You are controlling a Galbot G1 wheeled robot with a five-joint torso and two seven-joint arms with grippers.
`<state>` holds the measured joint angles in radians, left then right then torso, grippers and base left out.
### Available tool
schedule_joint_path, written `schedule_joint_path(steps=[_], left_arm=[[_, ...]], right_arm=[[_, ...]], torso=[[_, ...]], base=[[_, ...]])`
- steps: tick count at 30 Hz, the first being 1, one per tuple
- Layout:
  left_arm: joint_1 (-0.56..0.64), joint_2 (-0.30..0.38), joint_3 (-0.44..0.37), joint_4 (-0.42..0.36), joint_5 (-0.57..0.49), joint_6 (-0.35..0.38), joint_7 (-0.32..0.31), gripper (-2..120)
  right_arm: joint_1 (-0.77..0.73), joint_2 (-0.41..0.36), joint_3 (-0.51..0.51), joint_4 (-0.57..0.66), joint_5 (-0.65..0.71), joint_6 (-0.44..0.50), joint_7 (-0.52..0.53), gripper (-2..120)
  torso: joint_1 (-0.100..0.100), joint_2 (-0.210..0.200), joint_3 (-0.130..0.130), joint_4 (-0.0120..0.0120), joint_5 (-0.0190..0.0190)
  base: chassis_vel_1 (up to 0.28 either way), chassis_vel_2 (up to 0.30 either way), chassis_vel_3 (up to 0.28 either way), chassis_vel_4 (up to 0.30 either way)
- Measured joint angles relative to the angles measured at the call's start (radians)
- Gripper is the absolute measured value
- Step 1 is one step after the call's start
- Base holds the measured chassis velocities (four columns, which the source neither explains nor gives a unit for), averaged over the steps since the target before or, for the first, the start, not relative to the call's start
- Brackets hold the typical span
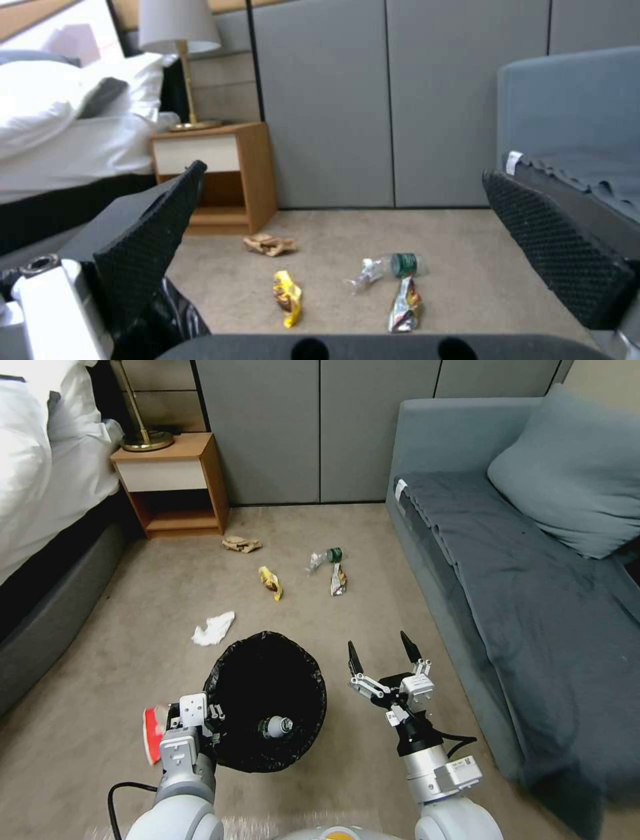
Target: Pick up the trash bin, then pick up the garbage from the floor and place it into the trash bin.
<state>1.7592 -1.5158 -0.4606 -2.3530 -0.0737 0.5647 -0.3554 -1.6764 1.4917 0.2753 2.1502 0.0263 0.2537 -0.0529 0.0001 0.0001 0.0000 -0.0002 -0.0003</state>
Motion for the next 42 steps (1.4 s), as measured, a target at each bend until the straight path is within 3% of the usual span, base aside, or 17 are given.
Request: schedule_joint_path(steps=[27, 42], left_arm=[[-0.001, -0.002, 0.001, 0.0, -0.001, 0.0, -0.001, 1], [-0.003, -0.004, 0.001, 0.004, -0.001, 0.0, -0.002, 1]], right_arm=[[0.002, 0.002, -0.002, -0.007, -0.009, 0.012, -0.006, 100], [0.005, 0.005, -0.004, -0.011, -0.013, 0.025, -0.01, 100]], torso=[[0.0, 0.0, 0.0, 0.0002, 0.0002], [0.0, 0.0, 0.0, 0.0001, 0.0003]], base=[[-0.265, 0.266, 0.265, -0.272], [-0.174, 0.158, 0.176, -0.174]])
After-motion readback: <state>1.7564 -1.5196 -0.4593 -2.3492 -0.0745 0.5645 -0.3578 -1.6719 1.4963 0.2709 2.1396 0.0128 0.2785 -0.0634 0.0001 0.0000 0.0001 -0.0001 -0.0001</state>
